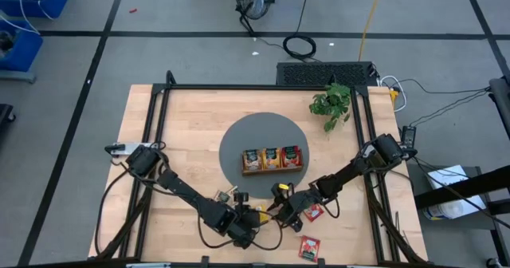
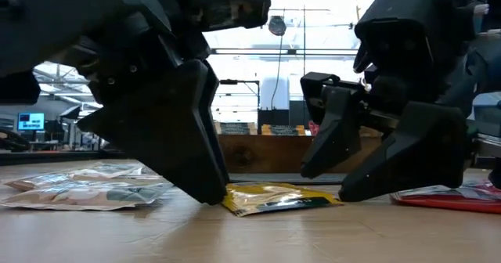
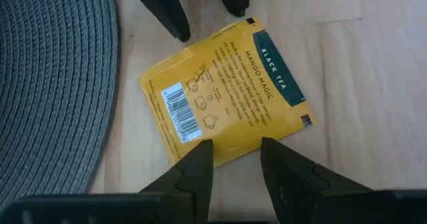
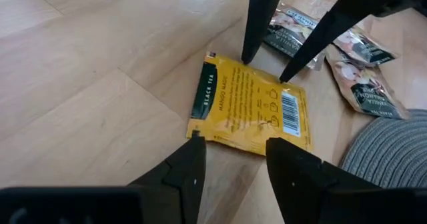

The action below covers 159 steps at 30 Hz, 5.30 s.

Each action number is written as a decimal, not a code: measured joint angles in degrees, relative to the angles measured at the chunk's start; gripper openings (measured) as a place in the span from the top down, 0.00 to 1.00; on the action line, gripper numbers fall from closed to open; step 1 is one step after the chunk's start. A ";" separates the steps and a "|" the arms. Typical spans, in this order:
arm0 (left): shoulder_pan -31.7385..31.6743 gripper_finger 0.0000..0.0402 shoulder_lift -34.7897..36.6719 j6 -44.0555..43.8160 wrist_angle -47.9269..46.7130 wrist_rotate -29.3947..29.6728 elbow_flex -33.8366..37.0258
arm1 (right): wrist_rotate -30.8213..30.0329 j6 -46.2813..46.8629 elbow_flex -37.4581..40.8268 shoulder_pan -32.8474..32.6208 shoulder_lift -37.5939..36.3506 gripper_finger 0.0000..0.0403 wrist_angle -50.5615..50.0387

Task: Pick & Place Tea
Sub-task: Put the orange tea bag into the middle slot of the wooden organizer

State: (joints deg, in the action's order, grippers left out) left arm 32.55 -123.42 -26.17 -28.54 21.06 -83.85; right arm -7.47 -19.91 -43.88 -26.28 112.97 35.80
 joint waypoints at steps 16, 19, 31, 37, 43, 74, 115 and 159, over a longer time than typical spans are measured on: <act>-1.95 0.67 -4.35 -0.78 5.47 0.15 -0.11 | -0.11 2.08 0.13 0.35 6.17 0.63 4.38; -1.70 0.67 -4.35 -1.04 4.84 0.14 -0.11 | -3.53 1.64 0.13 -0.51 5.05 0.63 2.68; -0.30 0.67 -3.96 -5.47 2.18 0.61 0.00 | -9.10 -2.48 0.11 -2.92 2.80 0.97 0.62; -0.17 0.67 -3.91 -5.93 1.58 0.53 0.00 | -9.80 -3.97 0.13 -4.09 0.37 1.00 -1.38; 0.94 0.67 -1.50 -3.55 -0.22 3.04 0.24 | -12.85 -1.48 0.55 -5.98 -9.03 1.00 -10.13; 5.20 0.62 8.09 10.42 29.36 24.67 0.26 | -13.72 21.06 4.04 -14.03 -29.55 1.00 -6.46; -0.13 0.99 8.20 5.49 24.92 11.93 0.13 | -18.00 16.26 6.51 -13.05 -25.14 1.00 3.76; -0.72 1.00 8.20 -0.96 18.00 10.47 0.11 | -2.73 21.84 -3.06 -4.36 -22.05 0.81 -13.62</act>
State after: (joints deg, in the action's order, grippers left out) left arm 31.83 -115.22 -27.14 -10.55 31.53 -83.74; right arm -10.19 1.93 -46.94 -30.65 90.92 22.19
